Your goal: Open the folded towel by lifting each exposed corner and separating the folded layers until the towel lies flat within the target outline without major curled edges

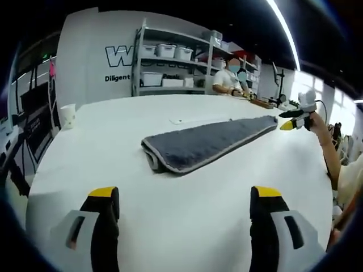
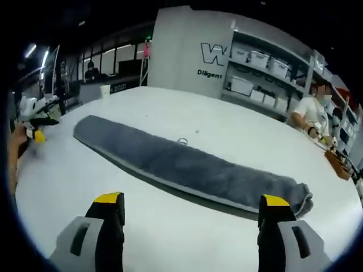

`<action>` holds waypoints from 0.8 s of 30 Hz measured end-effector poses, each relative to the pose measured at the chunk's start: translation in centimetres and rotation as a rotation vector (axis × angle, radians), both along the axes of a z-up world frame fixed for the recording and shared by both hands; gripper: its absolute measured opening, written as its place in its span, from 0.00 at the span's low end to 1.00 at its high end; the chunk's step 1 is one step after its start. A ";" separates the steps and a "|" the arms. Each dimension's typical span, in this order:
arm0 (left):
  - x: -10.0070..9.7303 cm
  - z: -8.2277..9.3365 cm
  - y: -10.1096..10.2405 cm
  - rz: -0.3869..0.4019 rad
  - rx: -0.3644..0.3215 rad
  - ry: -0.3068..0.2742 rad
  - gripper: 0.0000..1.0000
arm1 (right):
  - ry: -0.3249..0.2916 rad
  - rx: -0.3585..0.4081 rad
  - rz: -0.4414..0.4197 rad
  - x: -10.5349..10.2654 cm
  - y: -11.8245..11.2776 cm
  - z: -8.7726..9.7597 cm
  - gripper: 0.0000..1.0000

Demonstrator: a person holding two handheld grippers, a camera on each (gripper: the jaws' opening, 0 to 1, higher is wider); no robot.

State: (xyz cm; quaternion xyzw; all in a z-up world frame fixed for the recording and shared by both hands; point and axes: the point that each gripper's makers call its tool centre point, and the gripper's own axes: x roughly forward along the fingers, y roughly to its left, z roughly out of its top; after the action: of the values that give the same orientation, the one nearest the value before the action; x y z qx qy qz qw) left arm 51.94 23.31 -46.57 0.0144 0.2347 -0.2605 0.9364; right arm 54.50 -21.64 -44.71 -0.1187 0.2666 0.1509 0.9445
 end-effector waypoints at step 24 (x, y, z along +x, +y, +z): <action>2.7 -0.8 -5.1 0.045 -0.108 -0.063 0.75 | -0.018 0.096 -0.012 -0.1 -1.9 -1.5 0.89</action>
State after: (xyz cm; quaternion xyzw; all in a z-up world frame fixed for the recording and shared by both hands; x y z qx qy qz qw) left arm 54.67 18.23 -47.35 -0.0331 0.1910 -0.2510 0.9484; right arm 54.40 -23.50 -46.20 -0.0728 0.2515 0.1566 0.9523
